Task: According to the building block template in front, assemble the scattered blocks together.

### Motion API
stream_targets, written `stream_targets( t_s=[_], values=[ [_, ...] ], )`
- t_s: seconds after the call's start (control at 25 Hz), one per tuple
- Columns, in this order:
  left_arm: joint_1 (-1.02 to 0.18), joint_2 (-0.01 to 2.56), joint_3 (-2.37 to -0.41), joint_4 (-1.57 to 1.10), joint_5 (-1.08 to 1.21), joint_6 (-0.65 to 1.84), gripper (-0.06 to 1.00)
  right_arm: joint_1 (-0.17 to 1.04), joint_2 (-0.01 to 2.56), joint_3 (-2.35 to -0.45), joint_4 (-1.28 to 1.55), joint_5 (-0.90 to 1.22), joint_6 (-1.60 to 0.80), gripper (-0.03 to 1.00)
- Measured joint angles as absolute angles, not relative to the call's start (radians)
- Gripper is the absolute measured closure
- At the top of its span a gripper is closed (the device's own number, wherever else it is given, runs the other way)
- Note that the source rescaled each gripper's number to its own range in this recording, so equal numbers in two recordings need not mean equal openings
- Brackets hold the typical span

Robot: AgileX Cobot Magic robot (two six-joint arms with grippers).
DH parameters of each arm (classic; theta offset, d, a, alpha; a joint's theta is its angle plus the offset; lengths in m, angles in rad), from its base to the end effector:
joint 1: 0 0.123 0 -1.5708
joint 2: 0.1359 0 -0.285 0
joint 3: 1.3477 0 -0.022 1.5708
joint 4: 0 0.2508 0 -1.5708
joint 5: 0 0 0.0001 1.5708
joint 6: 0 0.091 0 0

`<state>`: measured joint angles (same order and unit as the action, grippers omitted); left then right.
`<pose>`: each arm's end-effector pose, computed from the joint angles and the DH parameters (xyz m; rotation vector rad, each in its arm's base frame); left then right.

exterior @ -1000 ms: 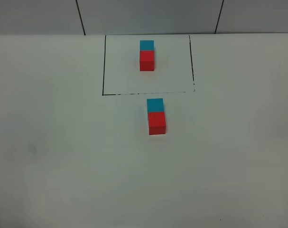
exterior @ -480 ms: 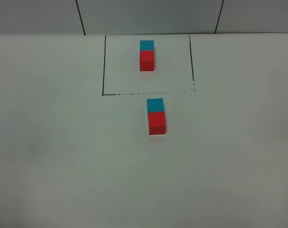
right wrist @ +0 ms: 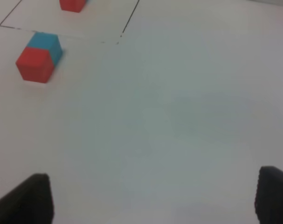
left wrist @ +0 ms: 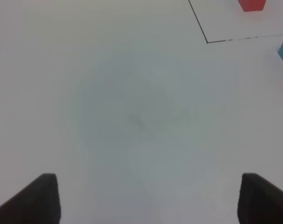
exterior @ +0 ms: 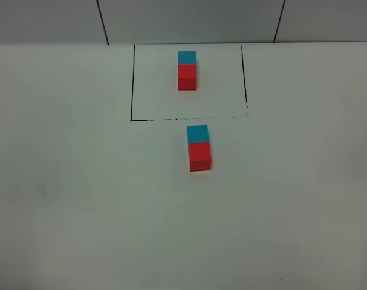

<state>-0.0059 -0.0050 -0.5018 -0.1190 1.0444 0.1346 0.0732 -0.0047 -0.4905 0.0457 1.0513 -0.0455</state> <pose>-0.0055 -0.0093 0.2796 0.1463 2.0108 -0.0601 -0.0044 0.0033 0.2755 -0.1227 2.0359 0.0720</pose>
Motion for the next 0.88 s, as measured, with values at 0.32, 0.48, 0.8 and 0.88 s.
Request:
stream_targets(
  t_s=[0.32,0.48,0.8,0.88],
  values=[
    [-0.006,-0.005,-0.502,-0.119,1.044,0.135,0.26,0.073,-0.005,-0.490,0.046,1.051,-0.045,0.22],
    [-0.006,-0.005,-0.502,-0.119,1.044,0.135,0.26,0.073,-0.005,-0.490,0.046,1.051,-0.045,0.22],
    [-0.006,-0.005,-0.502,-0.119,1.044,0.135,0.26,0.073,-0.005,-0.490,0.046,1.051,-0.045,0.22],
    [-0.006,-0.005,-0.502,-0.119,1.044,0.135,0.26,0.073,-0.005,-0.490,0.046,1.051,-0.045,0.22]
  ],
)
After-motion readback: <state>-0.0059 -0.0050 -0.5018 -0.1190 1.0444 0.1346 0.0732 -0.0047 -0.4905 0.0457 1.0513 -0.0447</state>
